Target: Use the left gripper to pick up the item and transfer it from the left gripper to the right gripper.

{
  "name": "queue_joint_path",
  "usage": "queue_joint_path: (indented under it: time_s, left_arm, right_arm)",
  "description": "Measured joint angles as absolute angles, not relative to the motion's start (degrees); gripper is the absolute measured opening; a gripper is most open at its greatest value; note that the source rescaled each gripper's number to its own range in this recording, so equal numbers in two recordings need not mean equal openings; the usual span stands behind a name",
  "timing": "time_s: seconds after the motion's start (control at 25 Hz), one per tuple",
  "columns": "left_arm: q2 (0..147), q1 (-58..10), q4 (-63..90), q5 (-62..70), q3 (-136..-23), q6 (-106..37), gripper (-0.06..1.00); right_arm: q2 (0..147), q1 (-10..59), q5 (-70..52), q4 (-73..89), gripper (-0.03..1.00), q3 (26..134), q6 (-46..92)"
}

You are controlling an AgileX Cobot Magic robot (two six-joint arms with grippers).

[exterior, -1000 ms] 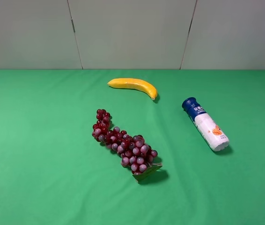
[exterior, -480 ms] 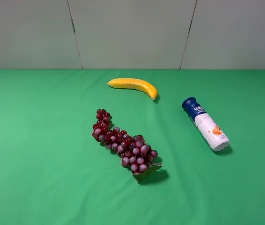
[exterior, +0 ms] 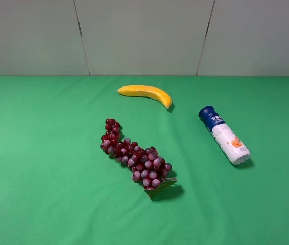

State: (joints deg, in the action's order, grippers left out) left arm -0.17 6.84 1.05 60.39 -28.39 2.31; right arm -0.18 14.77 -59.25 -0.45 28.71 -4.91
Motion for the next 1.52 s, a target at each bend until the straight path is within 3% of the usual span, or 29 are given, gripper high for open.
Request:
queue_joint_path:
  time_s: [0.76,1.2,1.52]
  left_arm:
    - [-0.17,6.84,1.05,60.39,-28.39,2.31,0.98]
    - [-0.17,6.84,1.05,60.39,-28.39,2.31,0.98]
    - [-0.17,6.84,1.05,60.39,-28.39,2.31,0.98]
  right_arm:
    - [-0.18,14.64,-58.47,-2.03,1.00,28.65,-4.91]
    - [-0.18,0.97,-58.27,-0.97,1.00,28.65,-5.01]
    - [-0.18,0.28,-58.27,-0.78,1.00,28.65,-5.08]
